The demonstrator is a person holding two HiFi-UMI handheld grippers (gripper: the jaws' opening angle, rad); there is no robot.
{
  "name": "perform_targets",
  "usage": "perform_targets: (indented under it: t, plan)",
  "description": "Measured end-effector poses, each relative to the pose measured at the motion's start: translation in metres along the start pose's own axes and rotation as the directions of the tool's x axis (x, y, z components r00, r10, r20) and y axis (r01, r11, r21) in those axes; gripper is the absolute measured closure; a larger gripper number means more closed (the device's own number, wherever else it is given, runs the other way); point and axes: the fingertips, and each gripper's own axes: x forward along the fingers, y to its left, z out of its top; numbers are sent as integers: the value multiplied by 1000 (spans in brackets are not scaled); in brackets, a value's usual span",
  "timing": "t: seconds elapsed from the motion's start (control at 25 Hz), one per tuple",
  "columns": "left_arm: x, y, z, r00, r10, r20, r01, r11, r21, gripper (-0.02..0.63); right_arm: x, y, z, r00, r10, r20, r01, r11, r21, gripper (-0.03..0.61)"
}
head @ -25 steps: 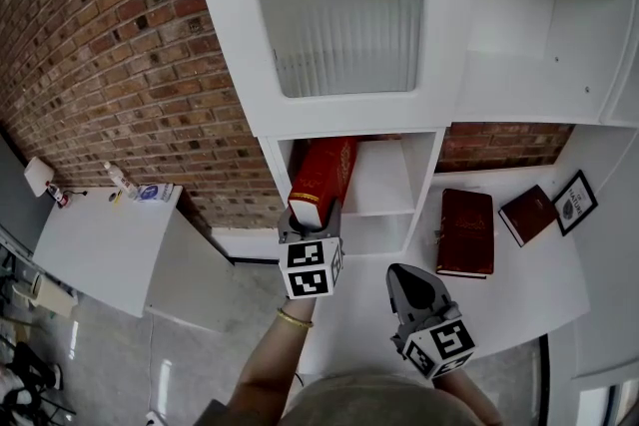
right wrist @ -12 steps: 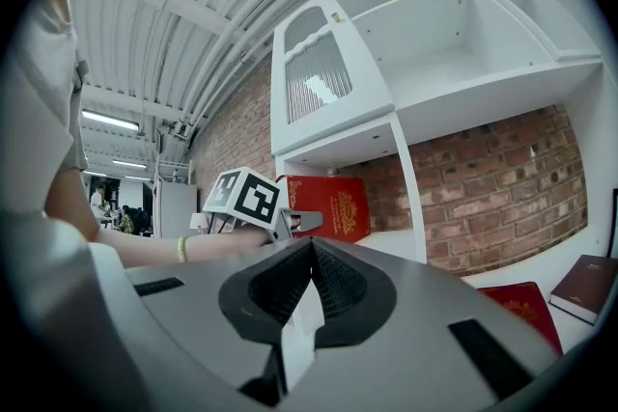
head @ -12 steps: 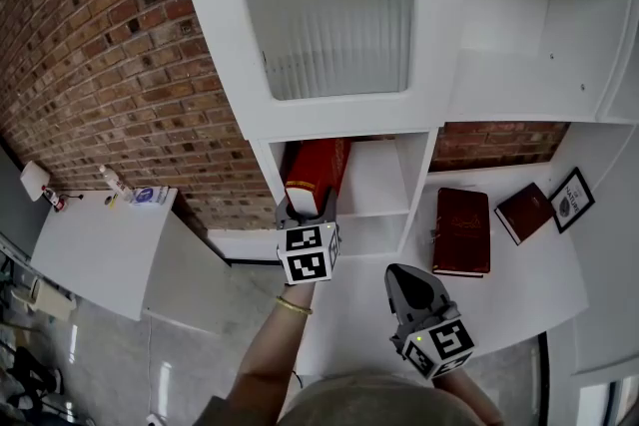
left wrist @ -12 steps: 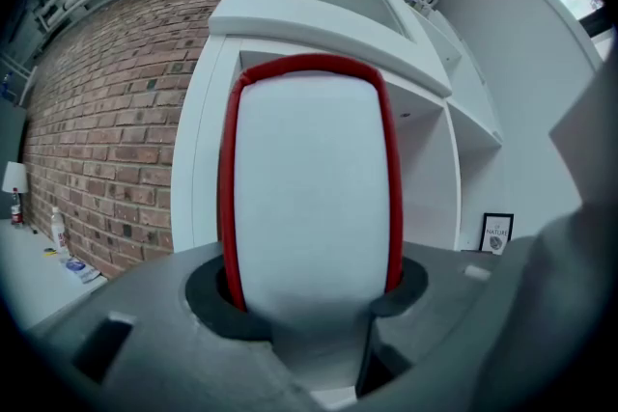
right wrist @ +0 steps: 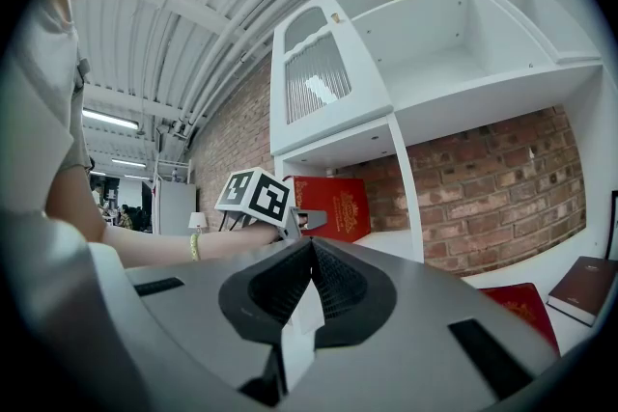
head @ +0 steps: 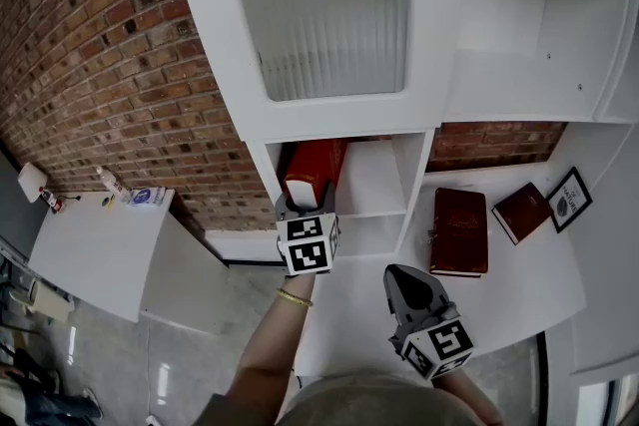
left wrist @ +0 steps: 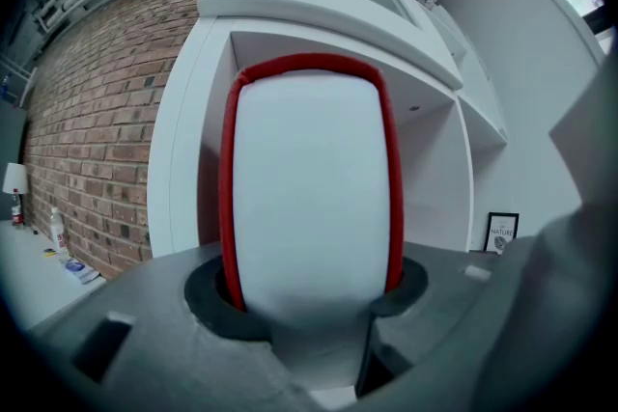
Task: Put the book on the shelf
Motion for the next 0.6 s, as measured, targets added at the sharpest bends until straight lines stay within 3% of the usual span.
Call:
perform_targets:
  t: [0.32,0.6]
  plan:
    - [-2,0,0,1000,13,13,-13,1000,-7,376,-3,4,1,1000,12,1,-12,1000,24,572]
    - [-11,-2,10,998,30,47,-30,1000,8,318,-5,5,0,1000,21,-10,-20,999,31,572]
